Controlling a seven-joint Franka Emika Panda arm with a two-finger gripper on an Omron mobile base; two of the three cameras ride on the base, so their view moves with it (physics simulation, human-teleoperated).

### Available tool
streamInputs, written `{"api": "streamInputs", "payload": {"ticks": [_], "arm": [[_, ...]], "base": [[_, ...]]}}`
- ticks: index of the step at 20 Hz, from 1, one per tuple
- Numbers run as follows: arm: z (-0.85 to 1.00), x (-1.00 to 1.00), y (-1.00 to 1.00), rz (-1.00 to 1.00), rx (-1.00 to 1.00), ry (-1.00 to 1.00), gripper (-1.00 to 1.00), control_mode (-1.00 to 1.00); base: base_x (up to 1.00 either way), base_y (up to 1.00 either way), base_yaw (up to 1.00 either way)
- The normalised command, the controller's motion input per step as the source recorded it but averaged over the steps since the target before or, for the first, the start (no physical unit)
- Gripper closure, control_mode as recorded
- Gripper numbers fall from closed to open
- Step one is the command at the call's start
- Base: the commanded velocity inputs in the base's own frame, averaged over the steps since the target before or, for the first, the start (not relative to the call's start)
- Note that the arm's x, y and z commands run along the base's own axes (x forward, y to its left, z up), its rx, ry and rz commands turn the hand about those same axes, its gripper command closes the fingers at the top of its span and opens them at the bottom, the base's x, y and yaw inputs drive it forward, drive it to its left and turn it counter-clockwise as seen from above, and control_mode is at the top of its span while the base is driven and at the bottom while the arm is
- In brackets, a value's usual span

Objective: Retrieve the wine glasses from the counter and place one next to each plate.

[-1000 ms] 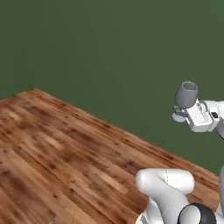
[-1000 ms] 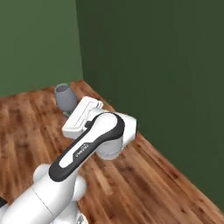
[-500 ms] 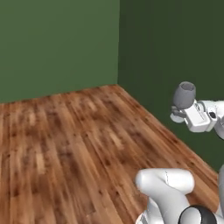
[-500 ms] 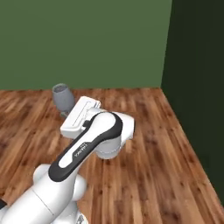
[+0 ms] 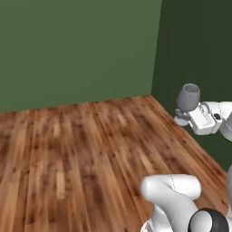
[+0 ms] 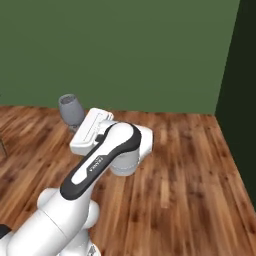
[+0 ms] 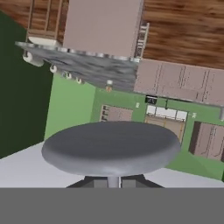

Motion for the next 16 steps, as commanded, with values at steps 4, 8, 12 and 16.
{"api": "streamInputs", "payload": {"ticks": [4, 8, 12, 16], "arm": [[0.0, 0.0, 0.0, 0.0, 0.0, 0.0, 1.0, 1.0], [0.0, 0.0, 0.0, 0.0, 0.0, 0.0, 1.0, 1.0], [0.0, 0.0, 0.0, 0.0, 0.0, 0.0, 1.0, 1.0], [0.0, 0.0, 0.0, 0.0, 0.0, 0.0, 1.0, 1.0]], "base": [[1.0, 0.0, 0.19], [1.0, 0.0, 0.21], [1.0, 0.09, 0.18], [1.0, 0.02, 0.25]]}}
